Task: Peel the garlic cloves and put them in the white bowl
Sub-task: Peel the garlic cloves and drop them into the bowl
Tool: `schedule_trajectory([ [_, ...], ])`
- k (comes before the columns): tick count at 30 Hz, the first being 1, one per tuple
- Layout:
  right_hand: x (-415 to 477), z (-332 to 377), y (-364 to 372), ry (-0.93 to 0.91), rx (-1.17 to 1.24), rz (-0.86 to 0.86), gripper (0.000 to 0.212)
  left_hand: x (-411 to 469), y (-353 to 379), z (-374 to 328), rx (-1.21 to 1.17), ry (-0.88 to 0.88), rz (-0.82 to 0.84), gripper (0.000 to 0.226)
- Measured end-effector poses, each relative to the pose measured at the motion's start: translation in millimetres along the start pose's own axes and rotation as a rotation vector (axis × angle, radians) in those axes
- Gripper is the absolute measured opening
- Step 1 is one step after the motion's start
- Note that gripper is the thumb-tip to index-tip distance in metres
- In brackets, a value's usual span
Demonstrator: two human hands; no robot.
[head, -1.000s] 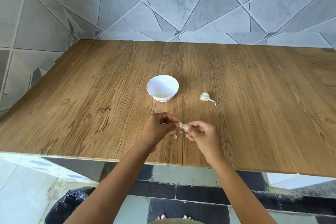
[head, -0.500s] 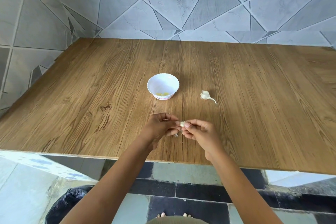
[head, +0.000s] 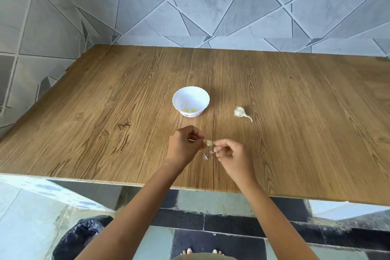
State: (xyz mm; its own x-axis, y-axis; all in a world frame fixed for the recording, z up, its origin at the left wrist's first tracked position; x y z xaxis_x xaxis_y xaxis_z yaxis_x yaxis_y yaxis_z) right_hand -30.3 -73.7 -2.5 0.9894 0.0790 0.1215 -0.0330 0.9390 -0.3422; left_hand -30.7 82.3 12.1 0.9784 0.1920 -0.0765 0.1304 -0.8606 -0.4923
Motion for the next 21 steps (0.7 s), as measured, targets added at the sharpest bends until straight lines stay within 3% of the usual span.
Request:
schedule_trajectory([
  [4,1.8,-6.6,7.3,0.189,0.316,0.066,0.009,-1.2,1.0,-4.2,0.094,0.062,-0.025,0.014],
  [10,-2.1,-11.9,4.2,0.316,0.560,0.053,0.007,-4.3,4.9,7.6,-0.290,-0.138,0.160,0.005],
  [15,-4.0,-7.9,-0.7,0.272,0.605,0.020,0.010,-3.6,7.3,-6.0,0.446,0.193,0.107,0.012],
  [19,-4.1,-4.7,-2.2,0.222,0.598,0.007,0.011,-1.3,3.8,-8.9,0.392,0.183,0.010,0.009],
  [21,-3.9,-4.0,-4.5,0.195,0.589,0.004,0.010,-2.0,4.1,-7.2,0.282,0.125,0.057,0.008],
])
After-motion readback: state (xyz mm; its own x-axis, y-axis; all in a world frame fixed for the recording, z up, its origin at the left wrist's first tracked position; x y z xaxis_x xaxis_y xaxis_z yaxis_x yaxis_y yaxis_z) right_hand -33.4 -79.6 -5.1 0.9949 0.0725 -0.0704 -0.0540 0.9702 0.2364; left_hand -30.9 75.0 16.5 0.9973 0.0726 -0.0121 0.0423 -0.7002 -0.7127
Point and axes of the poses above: each hand's wrist, its own x-axis towards the middle knuckle, its own y-axis out of the palm, z = x × y, the point moved 7 cm from there along x, towards the middle knuckle, and after that the axes turned 10 degrees about x, right-handed, at the moved point
